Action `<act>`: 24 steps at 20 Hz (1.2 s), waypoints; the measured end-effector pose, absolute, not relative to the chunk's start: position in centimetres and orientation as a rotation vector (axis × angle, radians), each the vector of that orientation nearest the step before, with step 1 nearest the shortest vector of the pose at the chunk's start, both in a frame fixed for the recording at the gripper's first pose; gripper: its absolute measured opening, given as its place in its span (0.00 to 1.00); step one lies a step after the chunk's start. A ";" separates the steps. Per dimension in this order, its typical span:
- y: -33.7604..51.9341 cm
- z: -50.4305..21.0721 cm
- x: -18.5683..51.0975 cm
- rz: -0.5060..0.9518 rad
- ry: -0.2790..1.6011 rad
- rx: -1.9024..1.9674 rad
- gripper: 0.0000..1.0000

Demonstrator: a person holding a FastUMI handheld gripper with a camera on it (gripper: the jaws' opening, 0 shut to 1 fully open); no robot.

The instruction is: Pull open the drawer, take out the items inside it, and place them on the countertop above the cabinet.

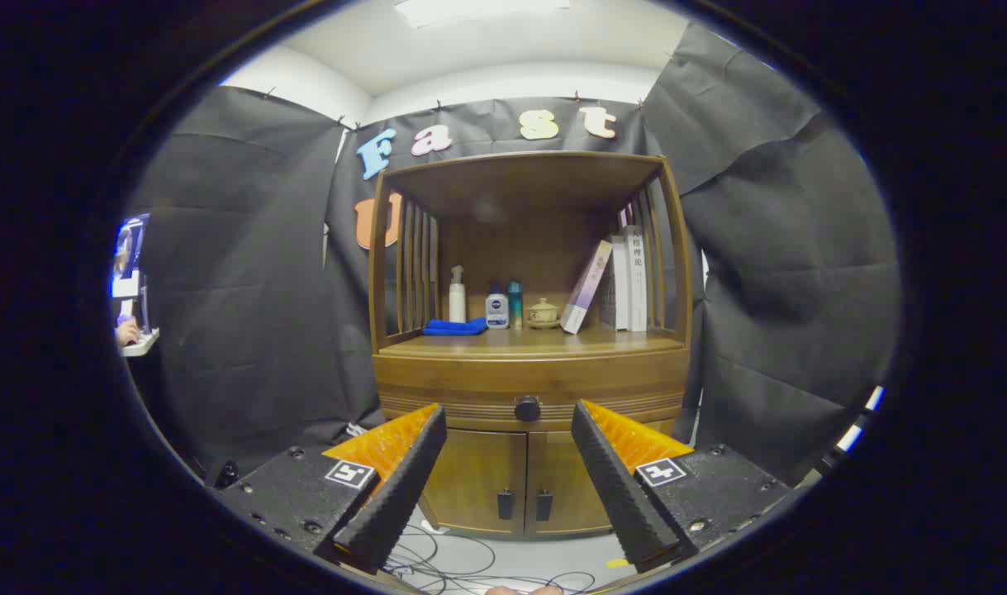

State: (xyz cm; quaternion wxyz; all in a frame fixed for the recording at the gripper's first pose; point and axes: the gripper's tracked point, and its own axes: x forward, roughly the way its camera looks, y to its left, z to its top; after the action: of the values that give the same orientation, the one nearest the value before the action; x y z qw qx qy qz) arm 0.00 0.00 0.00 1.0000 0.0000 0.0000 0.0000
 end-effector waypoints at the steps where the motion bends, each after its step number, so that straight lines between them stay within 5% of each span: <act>1: 0.2 -0.1 0.0 0.001 0.003 -0.003 1.00; 24: -0.6 -2.0 7.7 -0.034 0.062 -0.063 1.00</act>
State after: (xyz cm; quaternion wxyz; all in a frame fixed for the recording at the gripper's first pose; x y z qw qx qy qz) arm 7.73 -0.55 -1.99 0.9989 -0.0316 0.0311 -0.0172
